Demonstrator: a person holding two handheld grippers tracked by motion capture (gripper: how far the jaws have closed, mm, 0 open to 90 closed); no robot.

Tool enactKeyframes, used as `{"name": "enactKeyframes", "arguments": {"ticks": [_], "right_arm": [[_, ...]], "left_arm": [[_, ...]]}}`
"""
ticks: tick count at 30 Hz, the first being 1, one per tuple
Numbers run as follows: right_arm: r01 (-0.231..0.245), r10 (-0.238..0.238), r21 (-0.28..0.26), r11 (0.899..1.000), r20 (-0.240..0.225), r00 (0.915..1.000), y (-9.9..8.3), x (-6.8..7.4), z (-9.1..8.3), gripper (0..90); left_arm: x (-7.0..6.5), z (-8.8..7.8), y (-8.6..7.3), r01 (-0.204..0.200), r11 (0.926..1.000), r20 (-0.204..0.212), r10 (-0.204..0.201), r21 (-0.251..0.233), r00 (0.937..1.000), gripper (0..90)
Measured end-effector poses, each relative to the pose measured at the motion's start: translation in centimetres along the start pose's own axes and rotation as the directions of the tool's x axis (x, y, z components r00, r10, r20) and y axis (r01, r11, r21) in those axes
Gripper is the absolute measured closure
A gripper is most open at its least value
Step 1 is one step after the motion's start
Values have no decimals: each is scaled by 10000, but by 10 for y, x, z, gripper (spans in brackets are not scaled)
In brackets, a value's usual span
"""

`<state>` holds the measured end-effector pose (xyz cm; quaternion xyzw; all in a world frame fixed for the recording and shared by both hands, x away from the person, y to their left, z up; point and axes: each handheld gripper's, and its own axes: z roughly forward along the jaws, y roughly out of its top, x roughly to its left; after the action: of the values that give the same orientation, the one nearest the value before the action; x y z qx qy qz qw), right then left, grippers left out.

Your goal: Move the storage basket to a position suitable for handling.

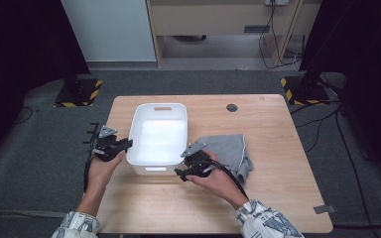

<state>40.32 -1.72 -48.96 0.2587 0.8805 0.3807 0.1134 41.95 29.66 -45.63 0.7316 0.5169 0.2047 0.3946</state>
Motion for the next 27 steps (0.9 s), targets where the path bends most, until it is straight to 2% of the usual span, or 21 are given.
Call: {"name": "enactKeyframes", "arguments": {"ticks": [2, 4, 6, 10, 19, 27], "right_arm": [[-1, 1, -49, 10000, -92, 10000, 0, 0, -1, 272], [-15, 14, -78, 10000, -115, 9999, 0, 0, -4, 243], [-46, 45, -129, 9999, -106, 9999, 0, 0, -7, 197], [-21, 20, -141, 9999, -141, 9999, -1, -1, -13, 142], [-38, 35, -177, 9998, -160, 9999, -3, -4, -22, 121], [14, -13, -236, 9997, 32, 10000, -7, -9, -36, 145]], "left_arm": [[0, 0, 1, -108, 9995, 258, 116, -294, 9996, 588], [-2, 0, 2, -273, 9989, 199, 281, -374, 9994, 461], [-2, 0, 3, -274, 9986, 372, 290, -449, 9989, 356], [-3, -2, 5, -527, 9965, 748, 575, -643, 9955, 242], [-6, -4, 6, -609, 9951, 886, 677, -776, 9938, 138], [-10, -7, 8, -628, 9941, 988, 715, -884, 9925, 122]]}}
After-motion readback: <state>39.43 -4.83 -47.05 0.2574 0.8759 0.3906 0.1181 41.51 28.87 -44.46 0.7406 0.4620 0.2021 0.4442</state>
